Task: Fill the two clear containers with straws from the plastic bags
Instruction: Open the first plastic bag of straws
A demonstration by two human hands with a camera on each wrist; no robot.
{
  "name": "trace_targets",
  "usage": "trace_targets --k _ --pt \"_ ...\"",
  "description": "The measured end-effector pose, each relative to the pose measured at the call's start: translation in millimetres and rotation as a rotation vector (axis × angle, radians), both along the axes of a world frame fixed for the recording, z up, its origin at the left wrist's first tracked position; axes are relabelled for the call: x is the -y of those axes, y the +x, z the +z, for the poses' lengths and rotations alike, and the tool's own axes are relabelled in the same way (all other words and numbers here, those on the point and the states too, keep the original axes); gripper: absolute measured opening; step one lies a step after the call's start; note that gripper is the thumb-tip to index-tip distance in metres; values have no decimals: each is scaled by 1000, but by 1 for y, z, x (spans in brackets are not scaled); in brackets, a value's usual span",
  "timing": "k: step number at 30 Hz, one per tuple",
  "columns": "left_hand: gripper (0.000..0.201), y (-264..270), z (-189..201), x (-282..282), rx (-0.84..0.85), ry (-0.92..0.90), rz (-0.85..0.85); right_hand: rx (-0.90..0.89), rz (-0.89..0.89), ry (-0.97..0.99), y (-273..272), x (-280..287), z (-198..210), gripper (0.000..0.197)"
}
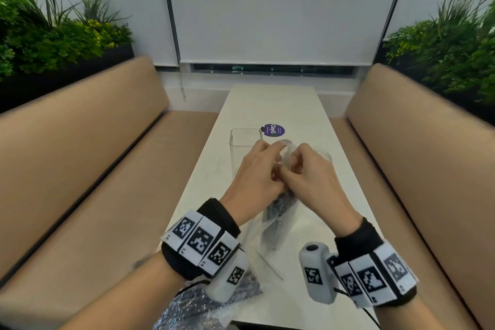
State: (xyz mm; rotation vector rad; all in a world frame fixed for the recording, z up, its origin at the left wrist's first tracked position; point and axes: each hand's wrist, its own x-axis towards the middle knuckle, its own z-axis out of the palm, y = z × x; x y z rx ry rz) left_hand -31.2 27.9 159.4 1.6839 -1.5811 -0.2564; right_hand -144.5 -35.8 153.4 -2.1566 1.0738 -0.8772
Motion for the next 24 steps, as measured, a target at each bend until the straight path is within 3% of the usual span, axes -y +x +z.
trace_targets --k 5,8,12,14,18,21,24 --pt "56 11 1 -5 79 -40 1 29 -6 23 -15 11 2 14" --pt "73 15 -3 -6 180 -9 17 30 -68 -55 -19 16 4 14" --pt "83 12 -2 -4 68 22 -105 65 -17 71 -5 7 6 40" --pt "84 10 -1 -2 39 -2 -127 46 10 101 -1 5 5 41" --pt "82 23 -7 -8 131 -74 -84 -27 -12 18 -13 19 2 7" --pt "75 31 -11 -12 184 -59 -35 -22 -97 -39 -20 24 0 8" --pt "56 14 -10 -5 230 -46 -75 -61 -57 -86 -3 17 -7 11"
